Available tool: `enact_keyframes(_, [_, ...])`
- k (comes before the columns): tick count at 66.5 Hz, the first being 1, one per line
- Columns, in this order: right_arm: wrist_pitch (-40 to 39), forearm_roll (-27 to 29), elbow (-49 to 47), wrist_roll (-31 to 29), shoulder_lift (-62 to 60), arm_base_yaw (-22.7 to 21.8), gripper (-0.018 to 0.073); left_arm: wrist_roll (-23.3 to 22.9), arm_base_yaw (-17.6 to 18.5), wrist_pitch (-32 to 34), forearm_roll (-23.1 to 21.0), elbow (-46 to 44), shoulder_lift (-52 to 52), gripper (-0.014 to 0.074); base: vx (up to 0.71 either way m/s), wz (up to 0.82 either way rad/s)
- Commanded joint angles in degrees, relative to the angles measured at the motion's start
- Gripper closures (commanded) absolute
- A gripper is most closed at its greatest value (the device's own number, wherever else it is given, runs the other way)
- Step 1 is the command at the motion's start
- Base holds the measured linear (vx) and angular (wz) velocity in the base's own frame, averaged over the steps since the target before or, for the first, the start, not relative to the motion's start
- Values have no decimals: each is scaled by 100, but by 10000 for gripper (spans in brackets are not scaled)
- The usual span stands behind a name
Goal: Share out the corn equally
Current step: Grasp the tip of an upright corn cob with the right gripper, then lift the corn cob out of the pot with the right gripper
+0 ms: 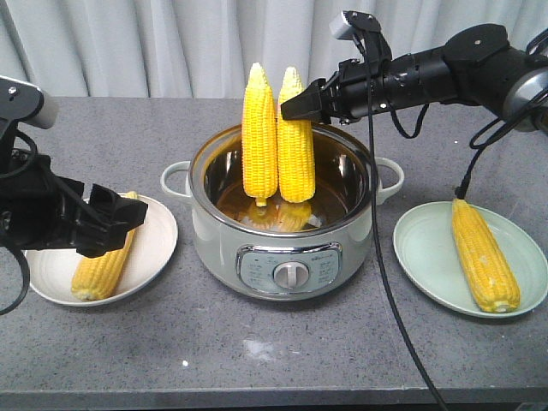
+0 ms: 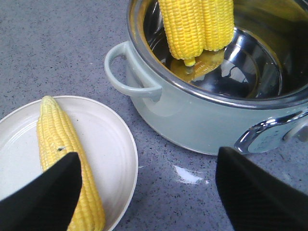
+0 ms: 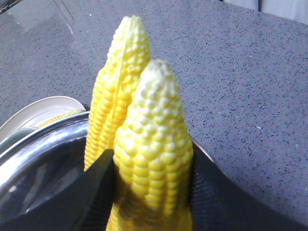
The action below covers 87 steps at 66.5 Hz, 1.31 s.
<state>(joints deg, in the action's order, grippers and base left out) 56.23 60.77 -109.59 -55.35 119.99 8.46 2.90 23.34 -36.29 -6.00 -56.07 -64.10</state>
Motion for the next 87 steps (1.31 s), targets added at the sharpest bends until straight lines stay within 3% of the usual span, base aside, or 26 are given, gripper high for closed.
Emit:
enact_keyframes(1, [105,191,-186,189,-569,-15,315,3,49,347,-79,-140,115,38,0,0])
enact_keyframes(37, [493,-1838,-146,2214,-2435,-9,315,3,49,347,-79,-140,115,38,0,0])
enact_keyframes(69, [-166,-1855,2884,2056,-4971,-9,315,3,49,347,-79,-140,115,38,0,0])
enact_keyframes(87, [-441,-1839,4130,2056,-6097,-15,315,3,49,347,-79,-140,115,38,0,0])
